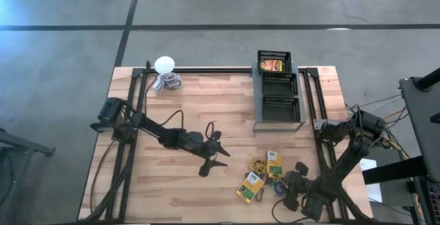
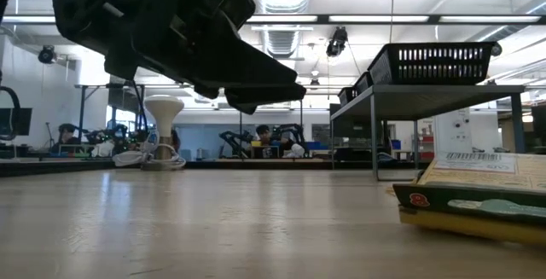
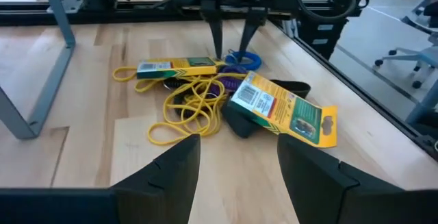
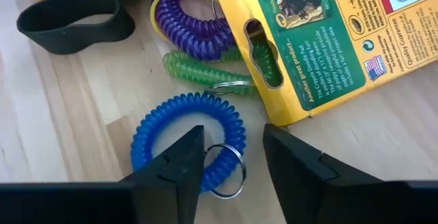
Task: Pick & Place Office Desk Supplies
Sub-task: Put the blue spring keychain into the middle black bin on the shelf, then put the yellow rubber band into the bottom black bin on the shelf
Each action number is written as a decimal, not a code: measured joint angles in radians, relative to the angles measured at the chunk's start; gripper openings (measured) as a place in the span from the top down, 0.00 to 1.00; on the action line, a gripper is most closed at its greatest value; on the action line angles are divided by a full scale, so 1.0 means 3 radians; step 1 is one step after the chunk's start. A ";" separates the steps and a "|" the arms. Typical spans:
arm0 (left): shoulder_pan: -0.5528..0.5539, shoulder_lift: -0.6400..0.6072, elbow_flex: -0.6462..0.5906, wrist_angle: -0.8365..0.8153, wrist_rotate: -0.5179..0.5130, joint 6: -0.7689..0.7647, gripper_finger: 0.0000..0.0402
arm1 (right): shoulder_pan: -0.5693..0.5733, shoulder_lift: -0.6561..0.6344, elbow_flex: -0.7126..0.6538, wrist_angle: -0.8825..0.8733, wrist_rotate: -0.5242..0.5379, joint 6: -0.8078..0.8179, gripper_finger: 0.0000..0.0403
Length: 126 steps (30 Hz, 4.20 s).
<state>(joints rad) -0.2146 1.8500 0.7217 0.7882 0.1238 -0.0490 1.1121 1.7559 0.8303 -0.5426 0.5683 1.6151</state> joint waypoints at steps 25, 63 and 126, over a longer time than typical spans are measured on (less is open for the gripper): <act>-0.0005 0.0000 -0.0005 -0.0006 -0.0065 -0.0176 0.50 | -0.0027 -0.0632 -0.0046 0.1195 0.0872 -0.2065 0.96; -0.0061 -0.0003 -0.0007 -0.0078 -0.0090 -0.0203 0.50 | -0.4592 -0.2468 0.0736 -0.0881 0.0277 -0.4361 0.97; -0.0062 -0.0003 -0.0007 -0.0100 -0.0101 -0.0304 0.50 | -0.1038 -0.1376 0.0396 0.0022 0.0288 -0.3061 0.71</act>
<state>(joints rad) -0.2333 1.8492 0.7197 0.7582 0.0936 -0.1402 0.8006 1.3432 0.9490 -0.5361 0.6548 0.6968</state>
